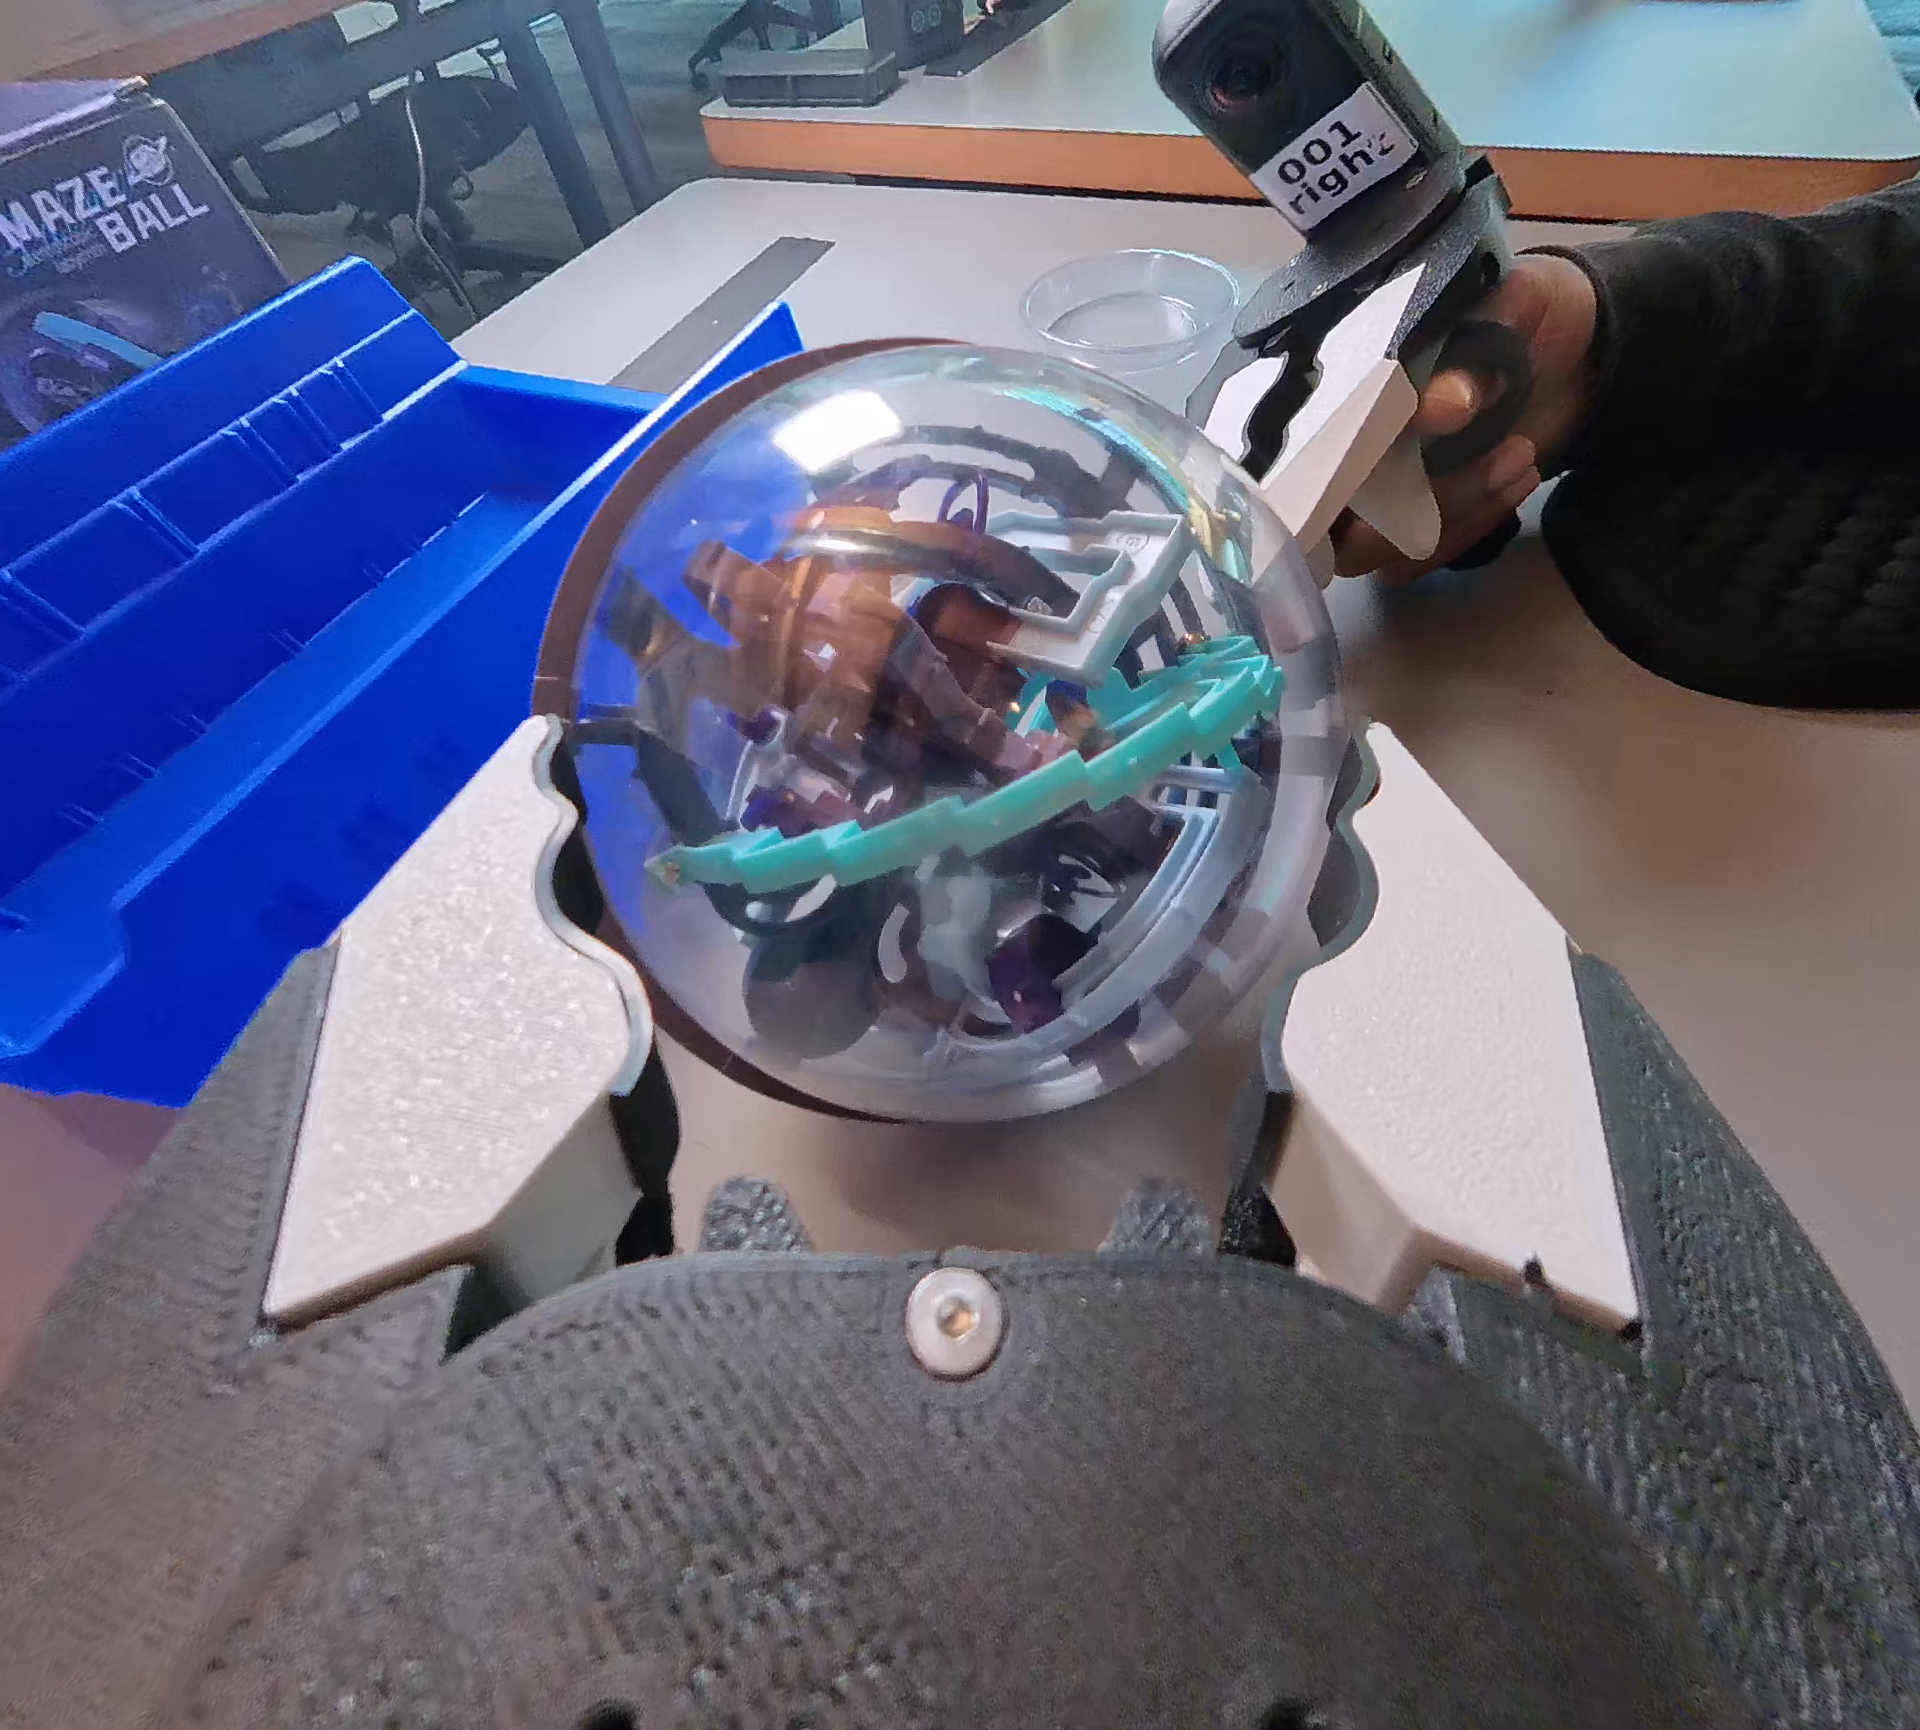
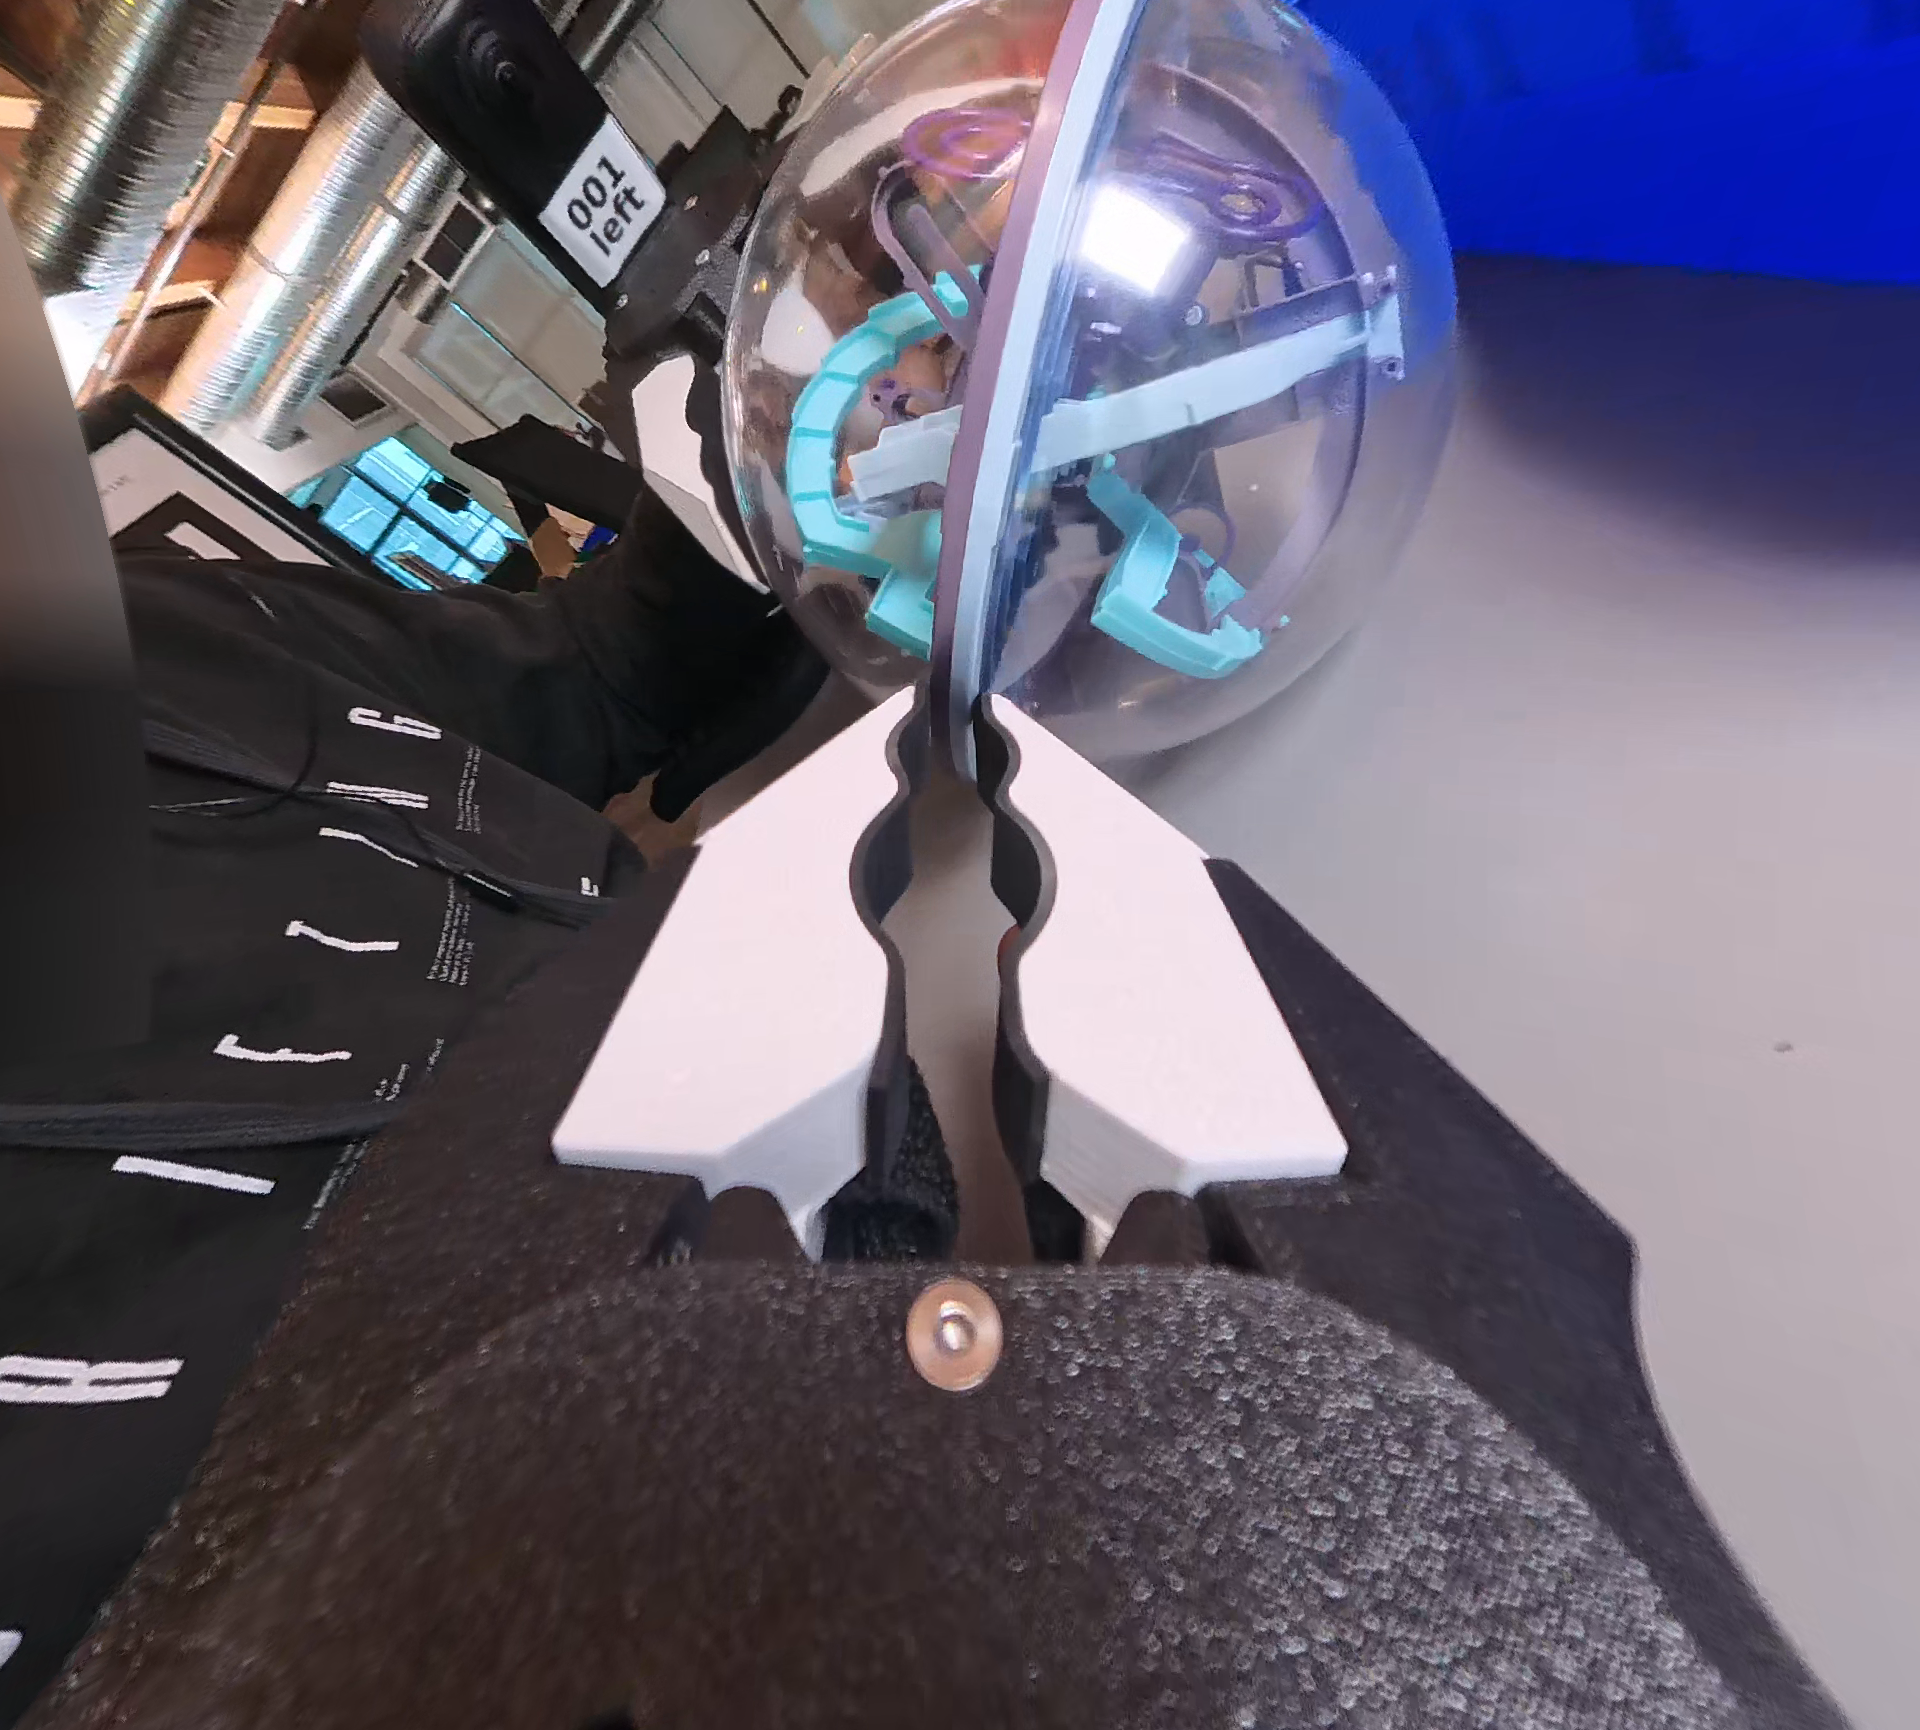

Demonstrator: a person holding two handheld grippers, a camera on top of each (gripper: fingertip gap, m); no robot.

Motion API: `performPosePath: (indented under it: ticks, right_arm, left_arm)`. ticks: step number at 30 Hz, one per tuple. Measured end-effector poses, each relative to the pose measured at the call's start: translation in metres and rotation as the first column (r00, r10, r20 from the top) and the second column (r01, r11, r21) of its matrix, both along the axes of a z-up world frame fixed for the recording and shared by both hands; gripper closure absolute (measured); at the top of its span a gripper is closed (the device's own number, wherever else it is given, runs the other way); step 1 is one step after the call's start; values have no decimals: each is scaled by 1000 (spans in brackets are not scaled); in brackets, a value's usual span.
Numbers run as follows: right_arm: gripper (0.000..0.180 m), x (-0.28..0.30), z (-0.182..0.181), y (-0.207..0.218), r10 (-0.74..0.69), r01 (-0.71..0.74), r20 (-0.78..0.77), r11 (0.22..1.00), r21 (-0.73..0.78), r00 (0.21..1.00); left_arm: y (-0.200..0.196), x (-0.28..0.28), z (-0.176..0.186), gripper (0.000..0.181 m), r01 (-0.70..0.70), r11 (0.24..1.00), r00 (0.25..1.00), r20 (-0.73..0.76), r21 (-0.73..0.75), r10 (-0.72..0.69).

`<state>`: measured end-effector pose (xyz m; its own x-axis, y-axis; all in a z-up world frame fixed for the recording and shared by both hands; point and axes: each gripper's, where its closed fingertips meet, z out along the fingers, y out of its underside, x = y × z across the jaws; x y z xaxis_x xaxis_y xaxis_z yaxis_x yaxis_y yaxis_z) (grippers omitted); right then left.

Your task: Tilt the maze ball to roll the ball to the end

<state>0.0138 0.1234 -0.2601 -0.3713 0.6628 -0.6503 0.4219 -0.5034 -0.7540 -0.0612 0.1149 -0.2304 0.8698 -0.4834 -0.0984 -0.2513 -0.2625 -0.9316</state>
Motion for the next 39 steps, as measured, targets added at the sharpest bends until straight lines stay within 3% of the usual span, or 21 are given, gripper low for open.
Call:
performPosePath:
  ticks: [10,13,17,21,26,30,39]
  right_arm:
    - [174,4,-9,-25,122,-122,37,992,5,992]
    - [172,5,-11,-31,140,-141,24,985,104,990]
    - [148,10,-13,-36,171,-171,23,948,269,985]
    - [143,15,-1,-21,142,-127,-10,917,377,990]
    - [156,12,34,24,0,29,-92,947,320,996]
    - [157,0,47,49,-87,111,-104,961,254,991]
    - [164,-9,35,44,-30,36,-48,991,130,998]
  left_arm:
    - [-8,8,5,40,52,998,999,0,-47,-52]
    - [-13,10,4,40,72,997,997,-36,-43,-73]
    - [-16,11,4,40,86,996,995,-47,-27,-87]
    - [-16,10,4,40,116,993,992,-44,-19,-117]
    - [-17,12,4,41,196,980,978,-64,-35,-198]
    - [-17,19,6,43,321,942,946,-16,-93,-324]
    - [-5,34,9,45,477,861,876,15,-174,-482]
